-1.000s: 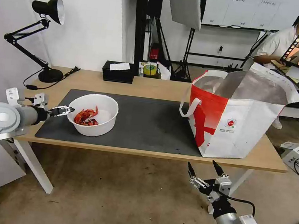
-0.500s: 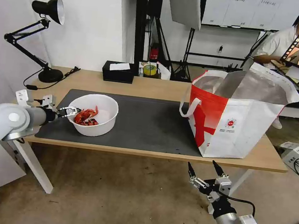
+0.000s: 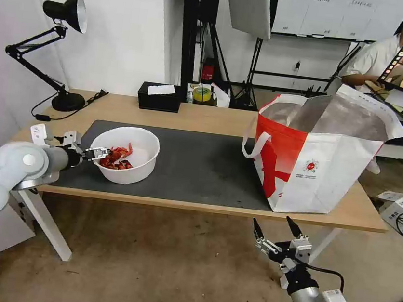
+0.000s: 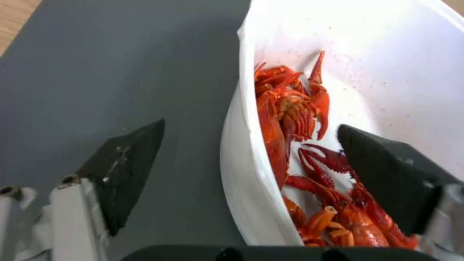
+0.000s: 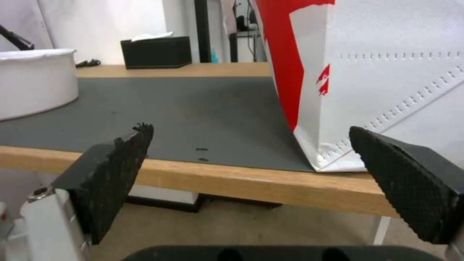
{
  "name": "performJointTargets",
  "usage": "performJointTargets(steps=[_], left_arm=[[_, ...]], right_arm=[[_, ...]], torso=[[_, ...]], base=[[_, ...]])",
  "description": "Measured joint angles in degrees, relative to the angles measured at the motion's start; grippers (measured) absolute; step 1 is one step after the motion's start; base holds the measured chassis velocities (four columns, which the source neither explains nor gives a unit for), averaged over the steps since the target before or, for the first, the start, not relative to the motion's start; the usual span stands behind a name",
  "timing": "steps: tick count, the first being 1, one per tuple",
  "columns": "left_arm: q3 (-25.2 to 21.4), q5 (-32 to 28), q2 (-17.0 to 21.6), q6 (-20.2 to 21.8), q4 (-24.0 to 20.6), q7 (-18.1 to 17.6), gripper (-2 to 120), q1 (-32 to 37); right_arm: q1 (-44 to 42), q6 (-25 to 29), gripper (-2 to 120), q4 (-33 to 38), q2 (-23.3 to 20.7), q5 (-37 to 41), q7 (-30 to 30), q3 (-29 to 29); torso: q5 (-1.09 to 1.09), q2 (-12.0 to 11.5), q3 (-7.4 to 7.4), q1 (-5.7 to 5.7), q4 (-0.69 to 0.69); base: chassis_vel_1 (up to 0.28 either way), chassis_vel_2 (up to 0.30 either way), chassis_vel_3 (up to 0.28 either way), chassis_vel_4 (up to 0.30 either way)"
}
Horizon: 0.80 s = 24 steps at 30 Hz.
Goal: Pick up the trash from the table and place it into the takeout bag.
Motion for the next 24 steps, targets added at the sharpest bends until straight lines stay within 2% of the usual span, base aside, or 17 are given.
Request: performJointTargets(steps=[3, 4, 5, 6, 8, 9, 12, 13, 16, 19, 20, 22, 24], left_arm=[[0.10, 0.01, 0.04, -0.17, 0.01, -0.10, 80, -0.14], [0.12, 0.01, 0.10, -0.36, 0.01, -0.13, 74, -0.15], [0.12, 0.01, 0.10, -0.36, 0.01, -0.13, 74, -0.15], [0.12, -0.03, 0.11, -0.70, 0.01, -0.13, 67, -0.15], [0.12, -0.37, 0.12, -1.24, 0.01, -0.13, 58, -0.14], [0.12, -0.37, 0.12, -1.24, 0.01, -0.13, 58, -0.14], [-0.03, -0.93, 0.17, -1.46, -0.19, -0.10, 43, 0.03], [-0.03, -0.93, 0.17, -1.46, -0.19, -0.10, 43, 0.03], [-0.14, -1.05, 0.21, -1.53, -0.33, -0.03, 31, 0.26], [-0.17, -1.06, 0.21, -1.54, -0.36, 0.00, 24, 0.37], [-0.27, -1.16, 0.23, -1.54, -0.52, 0.13, 16, 0.57], [-0.32, -1.23, 0.24, -1.54, -0.63, 0.21, 13, 0.69], [-0.36, -1.29, 0.23, -1.54, -0.81, 0.27, 1, 0.80]], right_arm=[[0.00, 0.00, 100, 0.00, 0.00, 0.00, 0.00, 0.00], [0.00, 0.00, 100, 0.00, 0.00, 0.00, 0.00, 0.00], [0.00, 0.00, 100, 0.00, 0.00, 0.00, 0.00, 0.00], [0.00, 0.00, 100, 0.00, 0.00, 0.00, 0.00, 0.00], [0.00, 0.00, 100, 0.00, 0.00, 0.00, 0.00, 0.00], [0.00, 0.00, 100, 0.00, 0.00, 0.00, 0.00, 0.00], [0.00, 0.00, 100, 0.00, 0.00, 0.00, 0.00, 0.00], [0.00, 0.00, 100, 0.00, 0.00, 0.00, 0.00, 0.00], [0.00, 0.00, 100, 0.00, 0.00, 0.00, 0.00, 0.00], [0.00, 0.00, 100, 0.00, 0.00, 0.00, 0.00, 0.00], [0.00, 0.00, 100, 0.00, 0.00, 0.00, 0.00, 0.00], [0.00, 0.00, 100, 0.00, 0.00, 0.00, 0.00, 0.00], [0.00, 0.00, 100, 0.00, 0.00, 0.00, 0.00, 0.00]], torso=[[0.00, 0.00, 0.00, 0.00, 0.00], [0.00, 0.00, 0.00, 0.00, 0.00], [0.00, 0.00, 0.00, 0.00, 0.00], [0.00, 0.00, 0.00, 0.00, 0.00], [0.00, 0.00, 0.00, 0.00, 0.00], [0.00, 0.00, 0.00, 0.00, 0.00], [0.00, 0.00, 0.00, 0.00, 0.00], [0.00, 0.00, 0.00, 0.00, 0.00], [0.00, 0.00, 0.00, -0.01, 0.00], [0.00, 0.00, 0.00, -0.01, 0.00], [0.00, 0.00, 0.00, -0.01, 0.00], [0.00, 0.00, 0.00, 0.00, 0.00], [0.00, 0.00, 0.00, -0.01, 0.00]], base=[[0.000, 0.000, 0.000, 0.000], [0.000, 0.000, 0.000, 0.000], [0.000, 0.000, 0.000, 0.000], [0.000, 0.000, 0.000, 0.000], [0.000, 0.000, 0.000, 0.000], [0.000, 0.000, 0.000, 0.000], [0.000, 0.000, 0.000, 0.000], [0.000, 0.000, 0.000, 0.000], [0.000, 0.000, 0.000, 0.000], [0.000, 0.000, 0.000, 0.000], [0.000, 0.000, 0.000, 0.000], [0.000, 0.000, 0.000, 0.000], [0.000, 0.000, 0.000, 0.000]])
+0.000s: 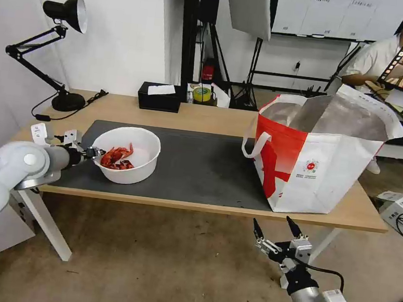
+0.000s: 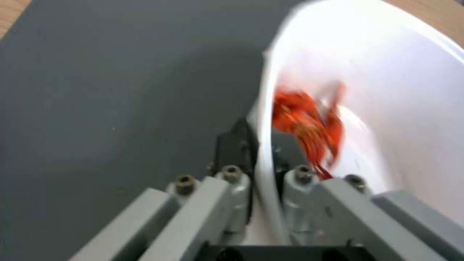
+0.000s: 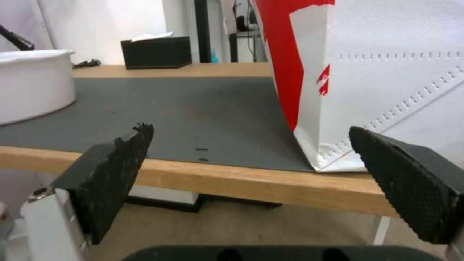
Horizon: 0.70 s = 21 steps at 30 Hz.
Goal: Pick up the trash from the table and place it into the takeout bag.
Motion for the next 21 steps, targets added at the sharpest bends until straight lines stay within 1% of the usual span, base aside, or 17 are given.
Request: performJointTargets(steps=[6, 12, 14, 15, 18, 19, 21], left_arm=[[-0.20, -0.52, -0.11, -0.55, -0.45, 0.10, 0, -0.60], [-0.55, -2.18, 0.04, -0.87, -2.90, 0.18, 0, -3.12], [0.63, -2.85, 0.12, -0.90, -3.74, 0.12, 0, -5.32], [0.63, -2.85, 0.12, -0.90, -3.74, 0.12, 0, -5.32], [3.98, -3.56, 0.08, -0.94, -4.94, -0.01, 0, -9.62], [3.98, -3.56, 0.08, -0.94, -4.94, -0.01, 0, -9.62], [6.45, -3.99, -0.50, -1.20, -5.78, -0.08, 0, -13.31]], right_arm=[[0.00, 0.00, 100, 0.00, 0.00, 0.00, 0.00, 0.00], [0.00, 0.00, 100, 0.00, 0.00, 0.00, 0.00, 0.00], [0.00, 0.00, 100, 0.00, 0.00, 0.00, 0.00, 0.00], [0.00, 0.00, 100, 0.00, 0.00, 0.00, 0.00, 0.00], [0.00, 0.00, 100, 0.00, 0.00, 0.00, 0.00, 0.00], [0.00, 0.00, 100, 0.00, 0.00, 0.00, 0.00, 0.00], [0.00, 0.00, 100, 0.00, 0.00, 0.00, 0.00, 0.00]], torso=[[0.00, 0.00, 0.00, 0.00, 0.00], [0.00, 0.00, 0.00, 0.00, 0.00], [0.01, 0.00, 0.00, 0.00, 0.01], [0.01, 0.00, 0.00, 0.00, 0.01], [0.00, 0.00, 0.00, 0.00, 0.00], [0.00, 0.00, 0.00, 0.00, 0.00], [0.01, 0.00, 0.00, 0.00, 0.00]], base=[[0.000, 0.000, 0.000, 0.000], [0.000, 0.000, 0.000, 0.000], [0.000, 0.000, 0.000, 0.000], [0.000, 0.000, 0.000, 0.000], [0.000, 0.000, 0.000, 0.000], [0.000, 0.000, 0.000, 0.000], [0.000, 0.000, 0.000, 0.000]])
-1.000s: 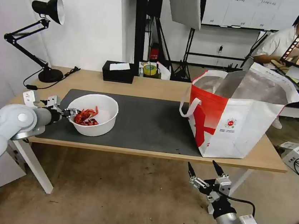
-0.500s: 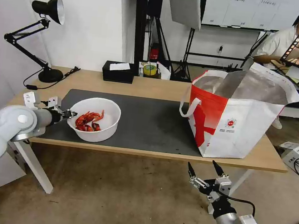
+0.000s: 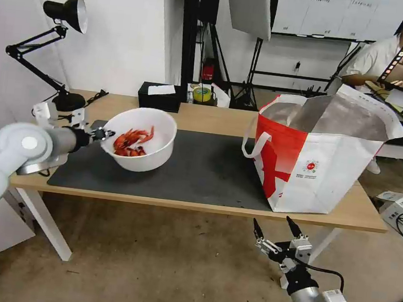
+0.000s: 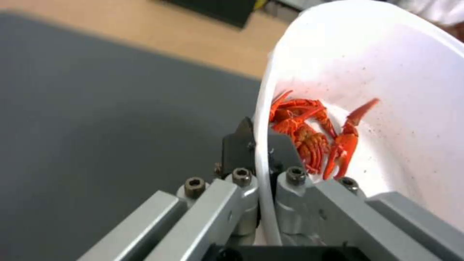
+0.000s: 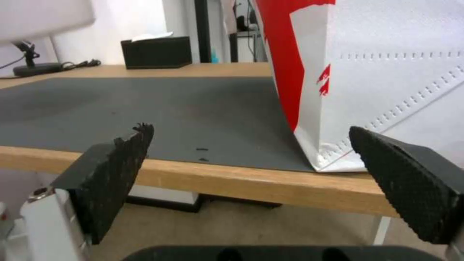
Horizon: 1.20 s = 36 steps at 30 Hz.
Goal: Pick up the trash from the table and place it into the takeout bag.
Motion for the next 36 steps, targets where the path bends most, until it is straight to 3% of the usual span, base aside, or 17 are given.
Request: performJointTargets(steps=[14, 22, 25, 34, 36], left_arm=[[14.60, -1.41, -8.71, -4.96, 0.60, 0.06, 0, -20.14], [21.97, -2.47, -15.46, -8.93, 5.14, 0.10, 0, -31.36], [24.08, -2.79, -20.22, -9.57, 8.67, 0.10, 0, -35.73], [26.95, -0.79, -30.22, -11.66, 13.14, -0.20, 0, -37.75], [26.99, -0.68, -30.47, -11.79, 13.27, -0.20, 0, -37.74]], right_arm=[[0.00, 0.00, 100, 0.00, 0.00, 0.00, 0.00, 0.00], [0.00, 0.00, 100, 0.00, 0.00, 0.00, -0.01, 0.00], [0.00, 0.00, 100, 0.01, 0.00, -0.01, -0.01, 0.00], [0.00, 0.00, 100, 0.01, 0.00, 0.00, -0.01, 0.00], [0.00, 0.00, 100, 0.00, 0.00, 0.00, 0.00, 0.00]], torso=[[0.00, 0.00, 0.00, 0.01, -0.01], [0.02, 0.00, 0.00, 0.01, 0.00], [0.01, 0.00, 0.00, 0.01, -0.01], [0.01, 0.00, 0.00, 0.01, -0.01], [0.01, 0.00, 0.00, 0.01, -0.01]], base=[[0.000, 0.000, 0.000, 0.000], [0.000, 0.000, 0.000, 0.000], [0.000, 0.000, 0.000, 0.000], [0.000, 0.000, 0.000, 0.000], [0.000, 0.000, 0.000, 0.000]])
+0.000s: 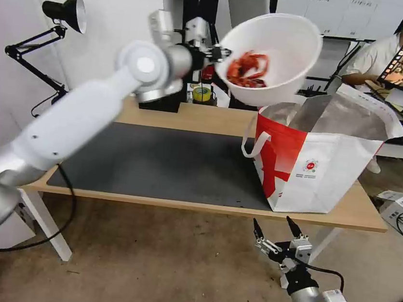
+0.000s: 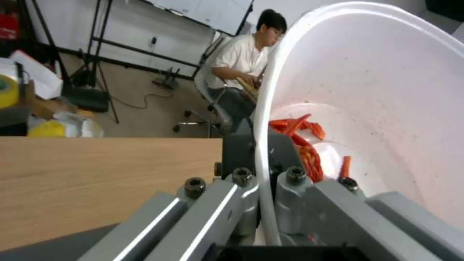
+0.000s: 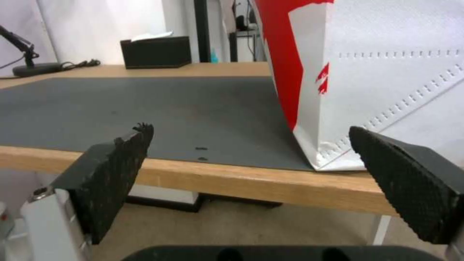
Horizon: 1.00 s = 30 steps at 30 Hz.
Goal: Pick up the trash from the table and place it into the takeout bag.
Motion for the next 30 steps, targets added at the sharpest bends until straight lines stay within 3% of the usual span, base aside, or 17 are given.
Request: performJointTargets(steps=[7, 15, 22, 30], left_arm=[[2.14, 4.46, -8.02, -9.60, 5.64, 0.21, 0, 1.08], [5.01, 10.46, -14.15, -13.75, 10.98, -1.24, 0, 1.92], [8.33, 20.26, -17.24, -16.61, 14.92, -3.30, 0, 2.01], [11.32, 27.33, -17.07, -17.05, 15.04, -3.66, 0, 2.13]], right_arm=[[0.00, 0.00, 100, 0.00, 0.00, 0.00, 0.00, 0.00], [0.00, 0.00, 100, 0.00, 0.00, 0.00, 0.00, 0.00], [0.00, 0.00, 100, 0.00, 0.00, 0.00, 0.00, 0.00], [0.00, 0.00, 100, 0.00, 0.00, 0.00, 0.00, 0.00]], torso=[[-0.01, 0.00, 0.00, 0.00, 0.00], [0.00, 0.00, 0.00, -0.01, 0.00], [-0.01, 0.00, 0.00, -0.01, 0.00], [-0.01, 0.00, 0.00, -0.01, 0.00]], base=[[0.000, 0.000, 0.000, 0.000], [0.000, 0.000, 0.000, 0.000], [0.000, 0.000, 0.000, 0.000], [0.000, 0.000, 0.000, 0.000]])
